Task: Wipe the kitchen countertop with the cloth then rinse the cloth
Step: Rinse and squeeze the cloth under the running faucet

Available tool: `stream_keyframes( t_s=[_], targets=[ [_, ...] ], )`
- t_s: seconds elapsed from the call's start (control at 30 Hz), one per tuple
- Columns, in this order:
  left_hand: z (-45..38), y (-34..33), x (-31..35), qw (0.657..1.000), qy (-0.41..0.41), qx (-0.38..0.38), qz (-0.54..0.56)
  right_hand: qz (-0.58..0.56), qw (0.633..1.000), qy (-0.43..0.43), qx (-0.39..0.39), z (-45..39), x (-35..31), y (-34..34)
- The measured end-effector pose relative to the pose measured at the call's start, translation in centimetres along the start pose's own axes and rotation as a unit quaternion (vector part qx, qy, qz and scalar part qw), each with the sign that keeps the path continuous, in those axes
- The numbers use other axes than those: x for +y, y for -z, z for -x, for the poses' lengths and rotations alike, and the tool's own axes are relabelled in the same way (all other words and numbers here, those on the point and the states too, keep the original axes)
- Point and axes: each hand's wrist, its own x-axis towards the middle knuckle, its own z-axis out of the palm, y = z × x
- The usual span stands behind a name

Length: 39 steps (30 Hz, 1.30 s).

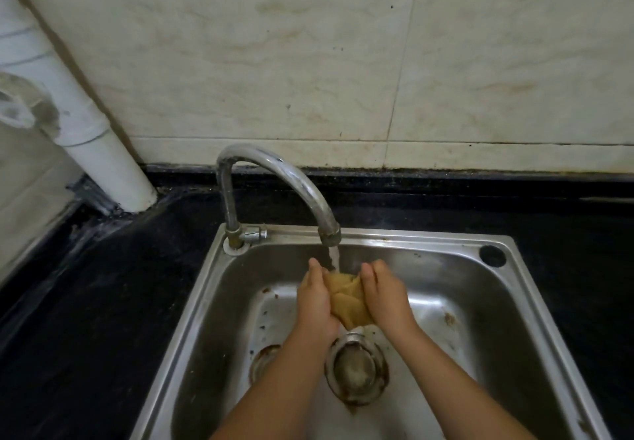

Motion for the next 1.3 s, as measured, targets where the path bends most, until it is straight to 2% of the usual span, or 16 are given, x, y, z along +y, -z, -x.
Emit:
stream_keyframes(
  t_s=[0.1,0.17,0.23,0.33,0.43,0.5,0.57,0.67,0.73,0.8,0.87,0.93,1.03,1.1,1.17,1.3],
  targets=[
    [-0.4,0.7,0.7,0.997,0.018,-0.077,0.0,-0.168,0.981,-0.07,-0.064,0.2,0.2,1.0],
    [-0.5,1.1,1.0,0.995,0.008,-0.095,-0.009,-0.222,0.966,-0.079,-0.103,0.3,0.3,1.6],
    [-0.6,1.5,1.1,0.996,-0.015,-0.092,0.013,-0.246,0.963,-0.063,-0.088,0.4,0.2,1.8],
    [-0.1,2.0,0.6,0.998,0.001,-0.063,0.014,-0.273,0.961,-0.018,-0.044,0.4,-0.5,1.9],
    [0.9,2.4,-0.3,0.989,0.098,-0.092,-0.056,-0.231,0.97,0.052,-0.05,0.8,-1.2,2.0],
    [1.2,2.4,-0.5,0.986,0.124,-0.111,-0.017,-0.214,0.972,0.077,-0.066,1.4,-1.5,2.0],
    [1.0,2.0,-0.6,0.988,0.105,-0.108,0.032,-0.213,0.972,0.073,-0.061,2.5,-1.5,1.7],
    [0.8,0.9,-0.4,0.992,0.066,-0.086,0.06,-0.215,0.975,0.062,-0.011,4.2,-0.8,0.6],
    [0.2,0.8,-0.2,0.997,-0.003,-0.077,0.031,-0.276,0.96,0.025,0.036,4.5,-0.6,0.2],
    [0.2,1.0,0.0,0.993,-0.052,-0.107,-0.017,-0.324,0.944,-0.046,0.046,3.7,-0.7,0.2],
    [0.4,1.3,0.0,0.988,-0.059,-0.135,-0.039,-0.325,0.94,-0.1,-0.013,2.5,-0.7,0.1],
    [0.7,1.4,0.2,0.99,-0.054,-0.128,-0.027,-0.312,0.94,-0.125,-0.058,1.9,-0.7,-0.3],
    [0.5,1.5,0.1,0.995,-0.056,-0.082,-0.022,-0.275,0.953,-0.125,-0.001,1.7,-0.7,-1.0],
    [0.2,1.5,0.0,0.996,-0.064,-0.023,-0.061,-0.249,0.962,-0.097,0.049,2.0,-1.1,-1.3],
    [0.0,1.2,-0.1,0.995,-0.066,0.0,-0.073,-0.233,0.969,-0.06,0.056,2.5,-1.4,-1.4],
    [-0.3,0.3,0.4,0.999,-0.025,-0.013,-0.032,-0.098,0.991,0.07,-0.057,3.0,-2.0,-1.1]
  ],
)
